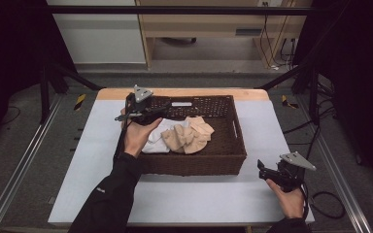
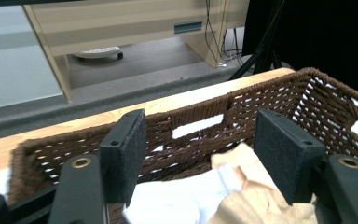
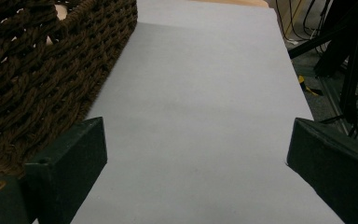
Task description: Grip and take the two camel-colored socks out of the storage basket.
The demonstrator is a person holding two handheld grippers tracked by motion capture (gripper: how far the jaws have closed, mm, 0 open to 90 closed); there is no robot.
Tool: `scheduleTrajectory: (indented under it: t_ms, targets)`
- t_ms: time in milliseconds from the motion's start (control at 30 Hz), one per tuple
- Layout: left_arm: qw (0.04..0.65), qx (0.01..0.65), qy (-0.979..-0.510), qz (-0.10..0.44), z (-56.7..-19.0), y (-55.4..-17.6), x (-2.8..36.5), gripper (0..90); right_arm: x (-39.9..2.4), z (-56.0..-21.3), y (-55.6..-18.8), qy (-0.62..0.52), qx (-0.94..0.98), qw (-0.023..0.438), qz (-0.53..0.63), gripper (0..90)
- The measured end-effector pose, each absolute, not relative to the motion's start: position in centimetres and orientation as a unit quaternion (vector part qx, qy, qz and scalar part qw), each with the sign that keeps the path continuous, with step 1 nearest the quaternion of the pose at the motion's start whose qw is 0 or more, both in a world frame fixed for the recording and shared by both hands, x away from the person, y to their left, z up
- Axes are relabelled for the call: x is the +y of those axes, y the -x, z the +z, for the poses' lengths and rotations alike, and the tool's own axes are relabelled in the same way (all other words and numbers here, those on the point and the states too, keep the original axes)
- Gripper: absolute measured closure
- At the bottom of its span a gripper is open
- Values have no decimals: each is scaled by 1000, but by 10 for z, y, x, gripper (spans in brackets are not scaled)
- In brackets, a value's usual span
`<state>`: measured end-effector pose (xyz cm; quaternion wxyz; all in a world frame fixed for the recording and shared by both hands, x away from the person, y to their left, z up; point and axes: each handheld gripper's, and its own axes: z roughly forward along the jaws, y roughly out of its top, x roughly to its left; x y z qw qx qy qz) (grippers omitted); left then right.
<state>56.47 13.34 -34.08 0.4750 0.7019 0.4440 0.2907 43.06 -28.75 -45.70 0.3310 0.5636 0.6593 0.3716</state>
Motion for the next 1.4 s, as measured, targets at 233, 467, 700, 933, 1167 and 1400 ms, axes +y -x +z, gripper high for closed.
scheduleTrajectory:
  t_ms: [233,467,700,933,1167,1400]
  targets:
    - [460,451,-709,287,-351,-577,123,371,-287,-458,-431,-563,661,331,369,52]
    - [437,456,-727,269,-371,-588,109,374,-287,-458,-432,-562,663,330,368,52]
    - [418,460,-747,238,-393,-593,93,382,-287,-459,-433,-563,663,332,365,56]
    - [403,459,-760,221,-404,-593,90,415,-286,-459,-432,-561,665,333,364,56]
    - [381,456,-777,210,-409,-591,88,447,-285,-460,-434,-564,665,332,360,56]
    - [359,453,-791,202,-416,-588,87,513,-284,-461,-435,-563,668,330,356,56]
